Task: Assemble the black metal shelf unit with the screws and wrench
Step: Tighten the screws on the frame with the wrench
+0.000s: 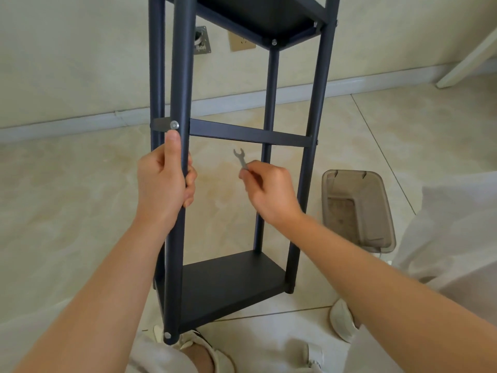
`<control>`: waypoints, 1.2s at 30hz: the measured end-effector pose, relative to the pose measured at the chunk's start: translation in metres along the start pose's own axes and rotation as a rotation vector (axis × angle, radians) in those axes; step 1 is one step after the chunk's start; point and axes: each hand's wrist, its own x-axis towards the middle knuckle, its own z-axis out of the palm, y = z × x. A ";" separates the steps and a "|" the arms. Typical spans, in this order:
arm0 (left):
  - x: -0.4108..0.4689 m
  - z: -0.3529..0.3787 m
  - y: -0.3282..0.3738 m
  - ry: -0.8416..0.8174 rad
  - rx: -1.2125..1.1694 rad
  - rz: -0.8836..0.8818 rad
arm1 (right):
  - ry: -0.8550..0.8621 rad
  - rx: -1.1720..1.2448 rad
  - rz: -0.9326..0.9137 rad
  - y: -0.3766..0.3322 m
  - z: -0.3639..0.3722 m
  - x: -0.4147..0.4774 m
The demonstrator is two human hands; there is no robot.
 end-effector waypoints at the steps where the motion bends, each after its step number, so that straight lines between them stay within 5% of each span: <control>1: 0.000 -0.001 0.000 0.002 0.002 -0.001 | 0.001 -0.036 -0.030 -0.001 -0.009 0.003; 8: -0.002 -0.005 0.000 -0.002 0.003 -0.019 | -0.164 -0.339 -0.101 -0.027 -0.057 0.022; 14: -0.002 -0.009 -0.004 -0.022 0.012 0.010 | -0.183 -0.227 0.330 -0.012 -0.085 0.059; 20: -0.004 -0.007 -0.008 -0.012 0.017 0.006 | -0.028 -0.355 0.514 0.031 -0.121 0.083; 30: -0.004 -0.006 -0.008 -0.019 0.036 0.010 | -0.099 0.153 0.743 0.034 -0.125 0.088; 36: -0.005 -0.009 -0.007 -0.027 0.055 0.019 | -0.166 0.246 0.770 0.024 -0.123 0.085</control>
